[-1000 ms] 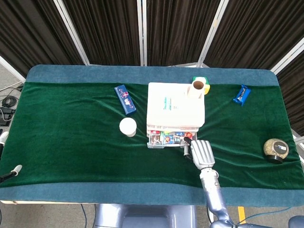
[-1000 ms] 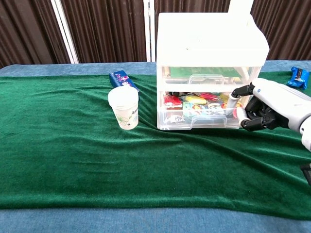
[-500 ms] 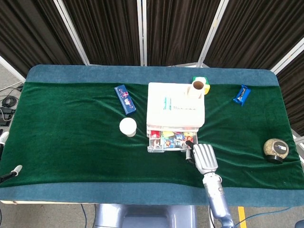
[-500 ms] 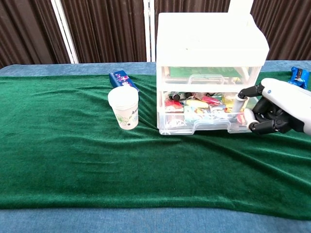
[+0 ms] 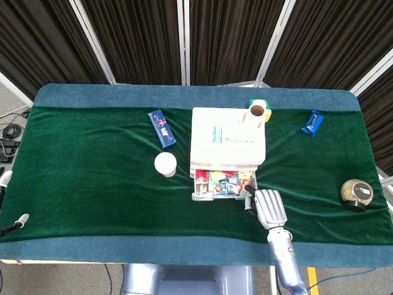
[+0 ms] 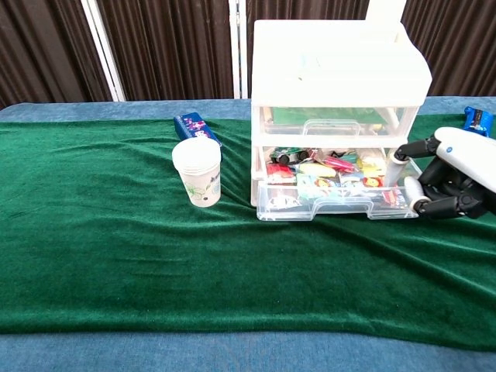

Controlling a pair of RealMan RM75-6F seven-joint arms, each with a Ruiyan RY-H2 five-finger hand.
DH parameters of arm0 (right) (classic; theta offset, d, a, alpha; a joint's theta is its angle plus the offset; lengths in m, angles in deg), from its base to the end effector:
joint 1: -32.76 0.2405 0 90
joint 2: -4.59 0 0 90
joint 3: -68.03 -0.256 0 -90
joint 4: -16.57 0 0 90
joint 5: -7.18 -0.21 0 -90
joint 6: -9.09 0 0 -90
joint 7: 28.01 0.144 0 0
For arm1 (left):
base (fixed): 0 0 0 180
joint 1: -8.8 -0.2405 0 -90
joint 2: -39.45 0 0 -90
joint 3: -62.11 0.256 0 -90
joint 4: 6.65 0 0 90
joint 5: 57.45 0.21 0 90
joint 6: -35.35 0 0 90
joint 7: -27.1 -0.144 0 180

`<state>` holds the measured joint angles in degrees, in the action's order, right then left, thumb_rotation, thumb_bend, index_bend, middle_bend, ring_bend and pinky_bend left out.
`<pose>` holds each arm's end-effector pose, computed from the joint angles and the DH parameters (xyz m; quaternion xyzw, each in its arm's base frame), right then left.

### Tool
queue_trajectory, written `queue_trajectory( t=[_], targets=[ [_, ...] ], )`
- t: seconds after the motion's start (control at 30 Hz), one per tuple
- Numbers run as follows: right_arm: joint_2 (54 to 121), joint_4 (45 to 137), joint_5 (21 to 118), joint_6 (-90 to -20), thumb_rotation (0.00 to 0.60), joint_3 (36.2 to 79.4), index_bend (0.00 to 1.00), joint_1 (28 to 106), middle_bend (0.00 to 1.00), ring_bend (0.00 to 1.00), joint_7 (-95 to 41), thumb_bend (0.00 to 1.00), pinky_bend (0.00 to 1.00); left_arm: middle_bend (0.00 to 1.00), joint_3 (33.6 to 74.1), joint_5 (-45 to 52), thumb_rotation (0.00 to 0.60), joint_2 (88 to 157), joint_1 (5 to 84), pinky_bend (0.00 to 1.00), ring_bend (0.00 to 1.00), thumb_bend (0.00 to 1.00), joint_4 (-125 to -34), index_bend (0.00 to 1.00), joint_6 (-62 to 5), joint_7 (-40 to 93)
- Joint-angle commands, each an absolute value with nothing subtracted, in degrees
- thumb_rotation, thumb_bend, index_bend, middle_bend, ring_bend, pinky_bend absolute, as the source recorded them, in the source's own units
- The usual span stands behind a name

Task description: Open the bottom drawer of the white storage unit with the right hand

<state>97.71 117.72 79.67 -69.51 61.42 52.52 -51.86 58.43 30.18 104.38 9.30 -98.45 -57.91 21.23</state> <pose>-0.1702 -0.2329 0.0021 0.5972 -0.4700 0.4492 0.4698 -0.3116 0.1590 0.1747 -0.5733 -0.3287 -0.3865 0.6433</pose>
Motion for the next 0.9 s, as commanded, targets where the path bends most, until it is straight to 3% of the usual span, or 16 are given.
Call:
queue_trajectory(
  t=[0.03, 0.6, 0.9],
  targets=[
    [97.5, 117.8, 79.8, -69.6, 0.6, 61.6, 0.61, 52.3, 0.93, 0.96, -51.8, 0.63, 0.85, 0.0, 58.4, 30.2, 0.6, 104.4, 9.3, 0.0, 0.0, 0.03, -98.5, 0.0, -57.9, 21.2],
    [96.5, 118.4, 81.2, -69.5, 0.6, 62.2, 0.61, 51.2, 0.93, 0.96, -51.0, 0.63, 0.85, 0.0, 58.5, 30.2, 0.6, 104.4, 9.3, 0.0, 0.0, 0.03, -98.5, 0.0, -57.8, 21.2],
    [96.2, 118.0, 83.3, -70.1, 0.6, 62.2, 0.34, 51.0, 0.9, 0.94, -50.1, 0.6, 0.83, 0.0, 58.5, 30.2, 0.6, 104.4, 9.3, 0.0, 0.0, 0.03, -98.5, 0.0, -57.8, 21.2]
  ],
)
